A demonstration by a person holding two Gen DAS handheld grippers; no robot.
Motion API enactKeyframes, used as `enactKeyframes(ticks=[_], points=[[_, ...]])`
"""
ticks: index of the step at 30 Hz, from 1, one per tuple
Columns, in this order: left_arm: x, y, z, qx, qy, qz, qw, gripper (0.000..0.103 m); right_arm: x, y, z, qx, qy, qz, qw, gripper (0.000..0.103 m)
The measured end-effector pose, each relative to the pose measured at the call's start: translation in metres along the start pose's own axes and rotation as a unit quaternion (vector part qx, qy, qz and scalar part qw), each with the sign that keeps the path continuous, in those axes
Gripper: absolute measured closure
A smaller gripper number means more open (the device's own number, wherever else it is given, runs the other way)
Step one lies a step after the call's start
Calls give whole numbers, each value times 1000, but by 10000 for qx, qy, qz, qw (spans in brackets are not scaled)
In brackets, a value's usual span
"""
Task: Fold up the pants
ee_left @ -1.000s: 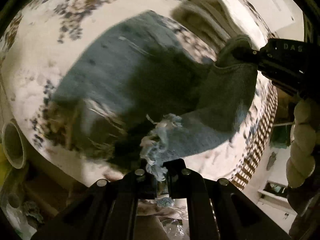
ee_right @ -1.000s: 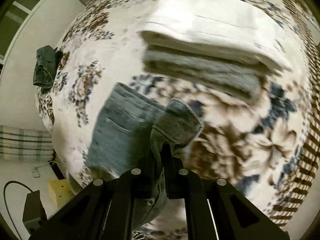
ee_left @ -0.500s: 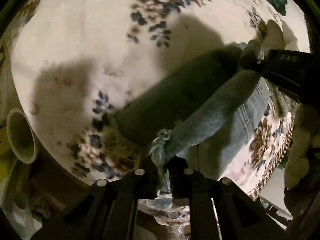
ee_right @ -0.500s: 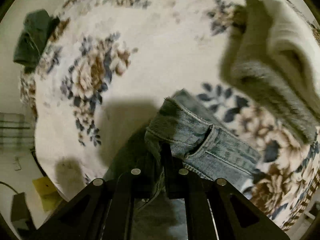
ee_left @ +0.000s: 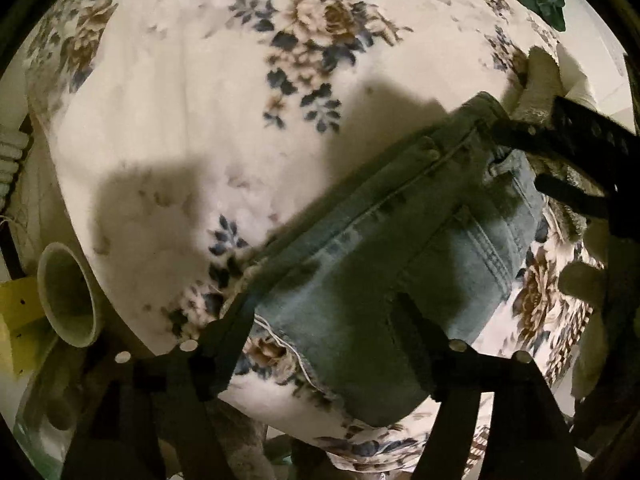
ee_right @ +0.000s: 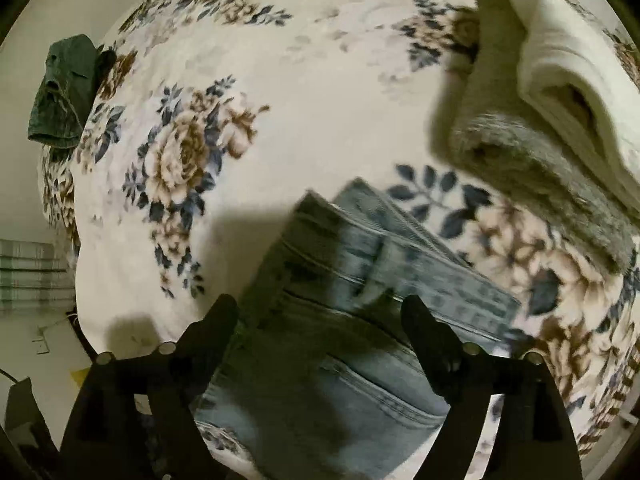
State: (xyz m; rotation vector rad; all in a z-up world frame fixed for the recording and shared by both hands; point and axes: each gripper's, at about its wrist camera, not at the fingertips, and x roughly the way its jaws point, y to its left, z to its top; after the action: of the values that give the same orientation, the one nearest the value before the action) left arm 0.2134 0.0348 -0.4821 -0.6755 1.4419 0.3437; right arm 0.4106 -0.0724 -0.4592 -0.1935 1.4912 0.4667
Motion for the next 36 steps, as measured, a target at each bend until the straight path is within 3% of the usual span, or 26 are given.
enactKeyframes(ticks=[5,12,16,19,22,25,28,30,32,36], points=[[-12,-13,-15,-80,-147,113,9998,25,-26,-23,-20,-22,-112,44,9999,12],[-29,-36,-43,-251,-459,242,9983,25,-74,-45,-50,-360,-278,110,9989,6],[-28,-46,-62,-496,-449,205,9976,25,-92,-61,-67,-423,-323,184,9984,5],[-19,-51,-76,-794,-321,55,9963,25,-93,-81,-80,-374,-213,249,9988,5],[2,-47,-92,-1393,-105,-388,9894,25,-81,-102,-89,-259,-27,421,9988,5],[32,-38,-111,-2247,184,-991,9692,25,-60,-125,-95,-80,262,774,9966,5],[62,-32,-131,-3058,469,-1536,9385,25,-37,-140,-98,7,481,957,9943,5],[77,-29,-144,-3538,636,-1819,9152,25,-21,-147,-99,59,599,1022,9929,5],[94,-26,-159,-4057,805,-2166,8843,26,-5,-155,-98,154,674,1188,9905,5],[115,-22,-177,-4796,731,-2768,8294,27,24,-167,-90,434,666,1750,9814,5]])
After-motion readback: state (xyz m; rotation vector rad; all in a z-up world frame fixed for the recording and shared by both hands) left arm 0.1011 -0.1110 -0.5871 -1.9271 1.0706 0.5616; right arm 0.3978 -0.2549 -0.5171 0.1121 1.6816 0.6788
